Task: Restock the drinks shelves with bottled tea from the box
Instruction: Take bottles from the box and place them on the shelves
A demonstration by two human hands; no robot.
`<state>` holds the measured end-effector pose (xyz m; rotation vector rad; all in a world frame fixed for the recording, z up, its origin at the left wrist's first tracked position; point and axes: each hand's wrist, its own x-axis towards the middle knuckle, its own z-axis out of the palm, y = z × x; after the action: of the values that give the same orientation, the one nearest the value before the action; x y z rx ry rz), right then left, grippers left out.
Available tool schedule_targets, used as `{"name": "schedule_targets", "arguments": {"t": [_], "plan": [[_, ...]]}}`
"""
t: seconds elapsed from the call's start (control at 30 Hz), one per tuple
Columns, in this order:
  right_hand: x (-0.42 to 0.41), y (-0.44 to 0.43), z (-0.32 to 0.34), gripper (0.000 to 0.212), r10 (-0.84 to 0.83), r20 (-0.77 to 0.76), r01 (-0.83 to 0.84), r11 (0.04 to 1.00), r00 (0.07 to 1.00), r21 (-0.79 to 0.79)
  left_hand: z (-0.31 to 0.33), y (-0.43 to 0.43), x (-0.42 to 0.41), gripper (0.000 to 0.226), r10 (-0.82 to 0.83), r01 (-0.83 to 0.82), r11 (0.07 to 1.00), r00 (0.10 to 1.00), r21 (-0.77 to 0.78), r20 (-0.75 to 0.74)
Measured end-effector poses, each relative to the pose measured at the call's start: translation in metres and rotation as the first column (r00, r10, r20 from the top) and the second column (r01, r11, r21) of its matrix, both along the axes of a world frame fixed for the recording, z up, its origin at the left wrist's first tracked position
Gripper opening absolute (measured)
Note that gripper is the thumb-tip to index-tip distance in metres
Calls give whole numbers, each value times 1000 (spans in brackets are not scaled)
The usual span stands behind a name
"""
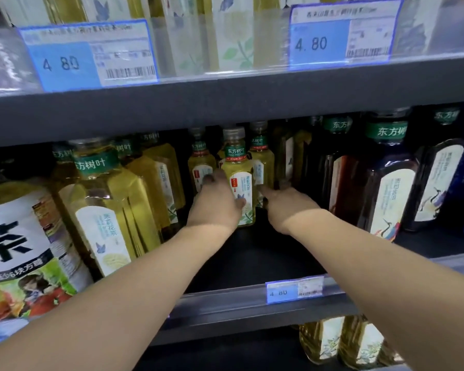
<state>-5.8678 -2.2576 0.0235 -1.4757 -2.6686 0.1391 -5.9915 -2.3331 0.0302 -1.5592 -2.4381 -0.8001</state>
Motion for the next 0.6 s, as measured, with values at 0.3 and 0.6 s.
{"name": "schedule_targets", "arguments": {"t": [0.3,0.6], "plan": [[-13,12,9,67,8,96,-6,1000,995,-22,-10,6,-7,23,-238,230,971,920,-65,-311],[-26,13,11,46,-110,46,112,993,993,-34,-14,11,-20,31,-209,177,974,942,-139,-263]]}}
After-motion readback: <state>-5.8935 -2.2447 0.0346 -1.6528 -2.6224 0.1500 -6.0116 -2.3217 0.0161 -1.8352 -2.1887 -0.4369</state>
